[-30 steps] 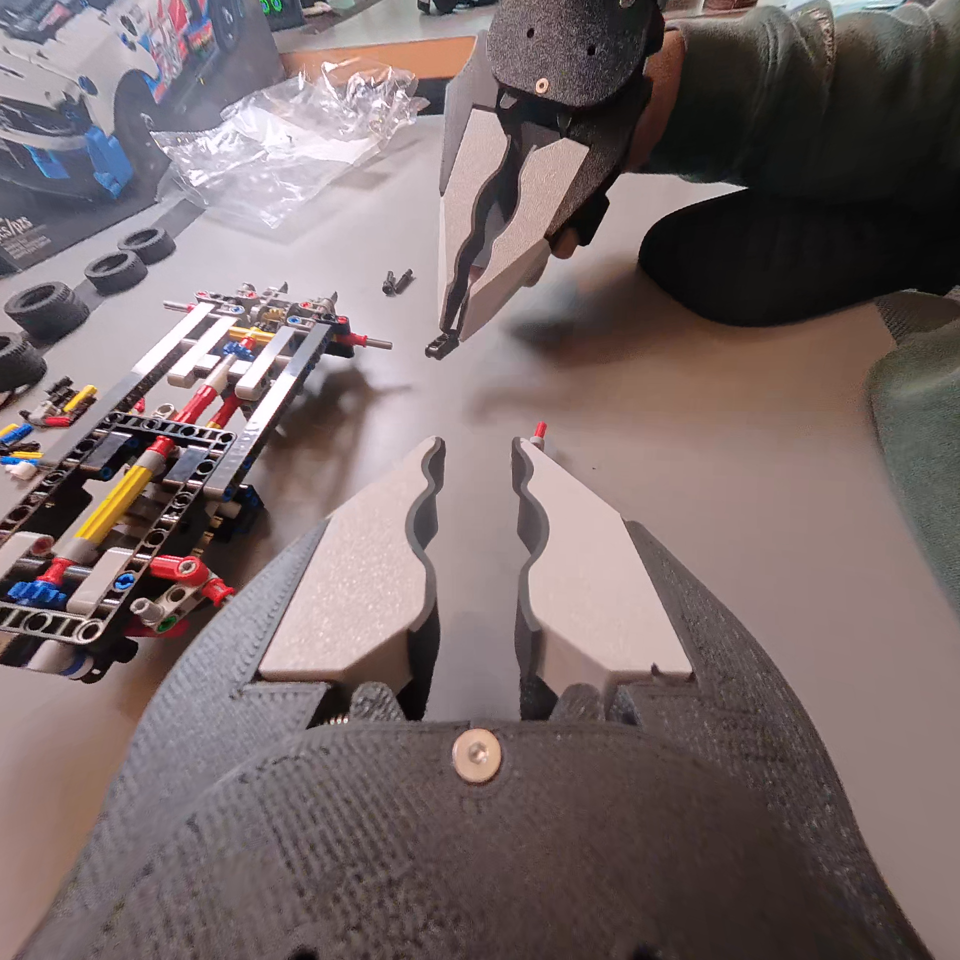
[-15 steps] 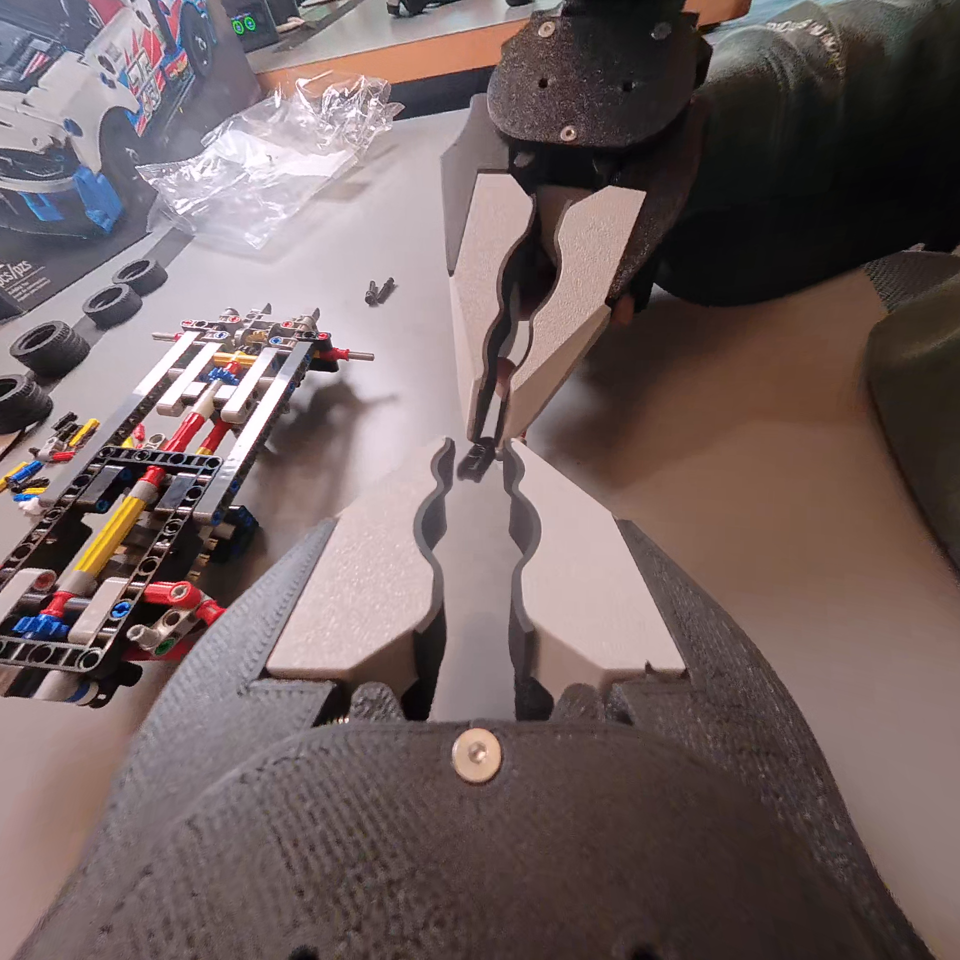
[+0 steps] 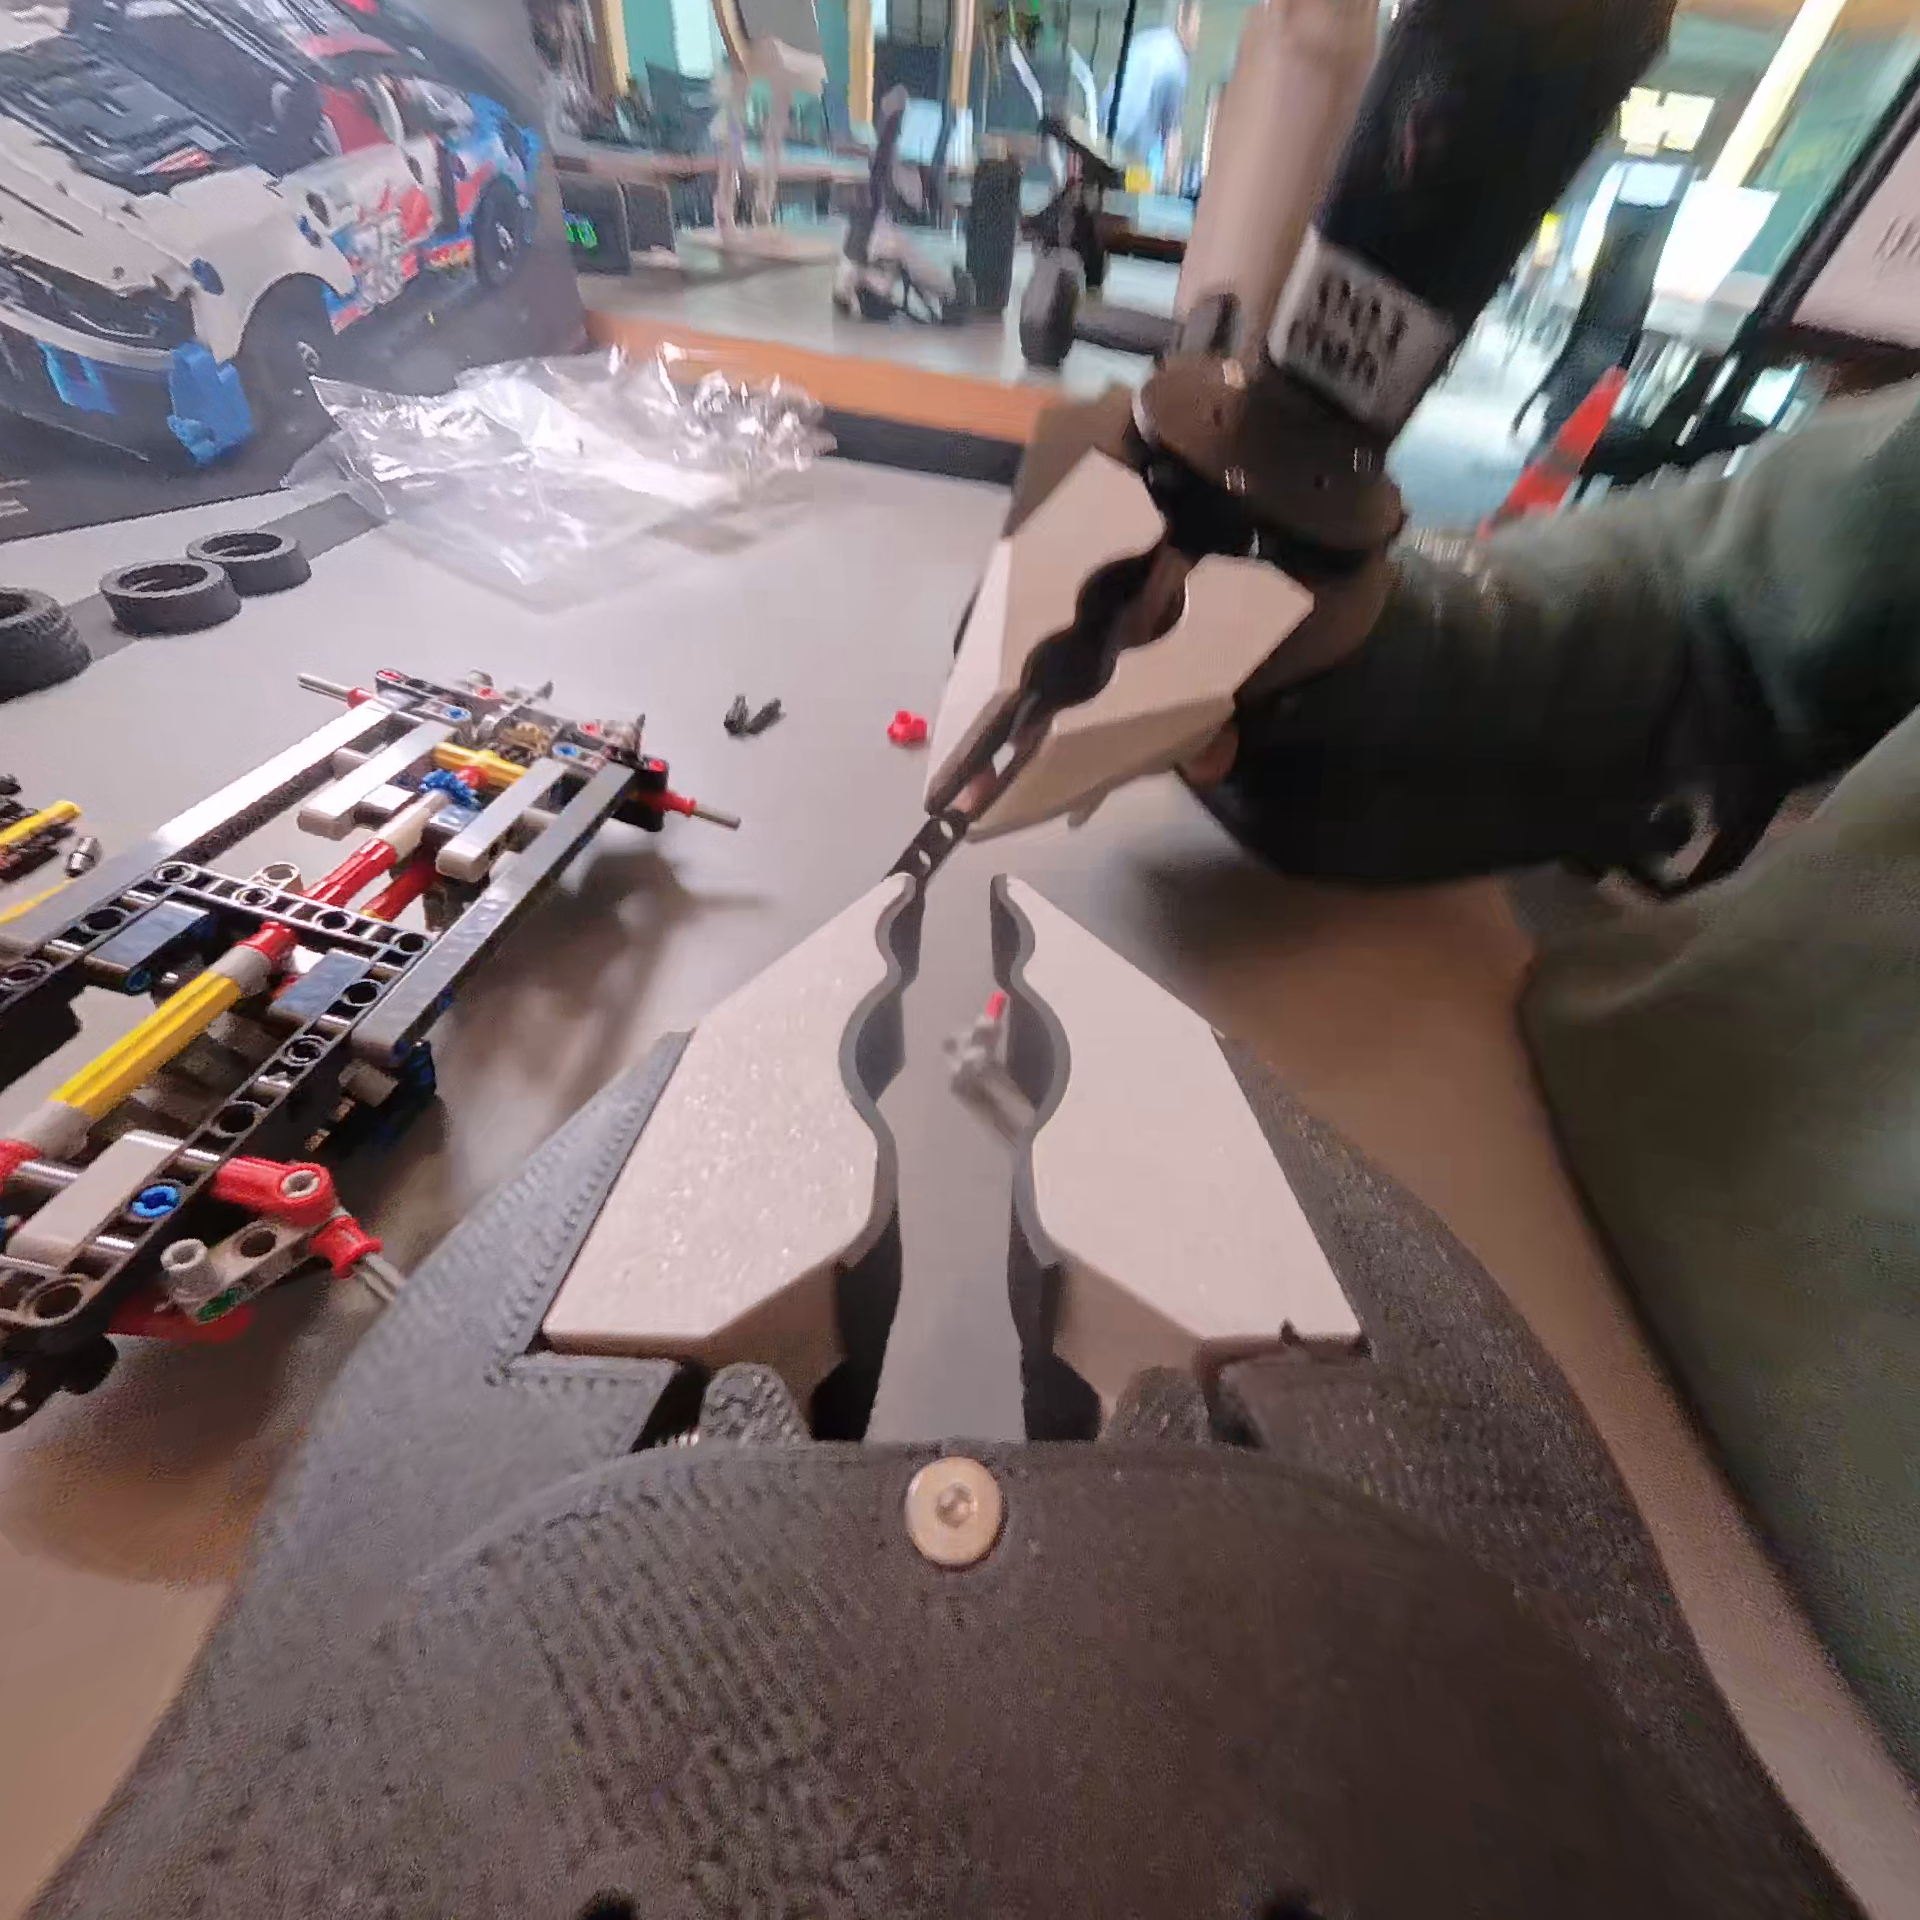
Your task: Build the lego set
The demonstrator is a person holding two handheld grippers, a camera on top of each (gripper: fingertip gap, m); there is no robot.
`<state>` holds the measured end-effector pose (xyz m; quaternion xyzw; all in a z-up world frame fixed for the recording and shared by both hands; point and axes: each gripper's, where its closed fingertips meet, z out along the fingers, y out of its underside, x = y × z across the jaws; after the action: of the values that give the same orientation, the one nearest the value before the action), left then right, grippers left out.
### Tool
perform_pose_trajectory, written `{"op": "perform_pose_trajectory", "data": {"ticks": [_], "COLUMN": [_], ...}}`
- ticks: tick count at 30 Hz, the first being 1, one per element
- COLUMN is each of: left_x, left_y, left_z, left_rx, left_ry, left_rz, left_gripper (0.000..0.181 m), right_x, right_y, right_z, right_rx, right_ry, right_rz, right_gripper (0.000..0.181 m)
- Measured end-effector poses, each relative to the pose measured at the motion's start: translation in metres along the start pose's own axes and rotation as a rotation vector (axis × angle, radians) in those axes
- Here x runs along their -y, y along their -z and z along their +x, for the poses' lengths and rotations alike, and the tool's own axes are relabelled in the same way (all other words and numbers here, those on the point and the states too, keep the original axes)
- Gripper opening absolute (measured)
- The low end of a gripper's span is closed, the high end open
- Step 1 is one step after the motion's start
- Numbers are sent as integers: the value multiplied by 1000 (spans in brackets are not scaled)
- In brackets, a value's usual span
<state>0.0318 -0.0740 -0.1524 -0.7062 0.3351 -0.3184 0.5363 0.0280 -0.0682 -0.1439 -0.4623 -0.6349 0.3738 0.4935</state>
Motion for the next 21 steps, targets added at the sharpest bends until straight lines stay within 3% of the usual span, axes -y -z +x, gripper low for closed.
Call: {"op": "perform_pose_trajectory", "data": {"ticks": [2, 4, 7, 11, 19, 21], "left_x": [15, 21, 16, 4, 12, 14], "left_y": [4, 6, 2, -8, -3, 2], "left_z": [-6, -8, -1, 3, 4, -8], "left_rx": [6, 37, 66, 61, -27, 28], "left_ry": [87, 44, -94, -127, 15, 31], "left_rz": [89, 119, 75, 15, 84, 92], "left_gripper": [20, 20, 18, 14, 2, 0], "right_x": [2, -4, -12, -12, -3, -2], "right_y": [-1, -5, -9, -13, -11, -8], "right_z": [6, 7, 7, 0, -5, 1], "right_rx": [-64, -77, -75, -45, -7, -33], "right_ry": [33, 27, -17, -24, -36, -37], "right_rz": [-3, -40, -66, -50, 11, 14], "right_gripper": [2, 1, 2, 0, 0, 0]}}
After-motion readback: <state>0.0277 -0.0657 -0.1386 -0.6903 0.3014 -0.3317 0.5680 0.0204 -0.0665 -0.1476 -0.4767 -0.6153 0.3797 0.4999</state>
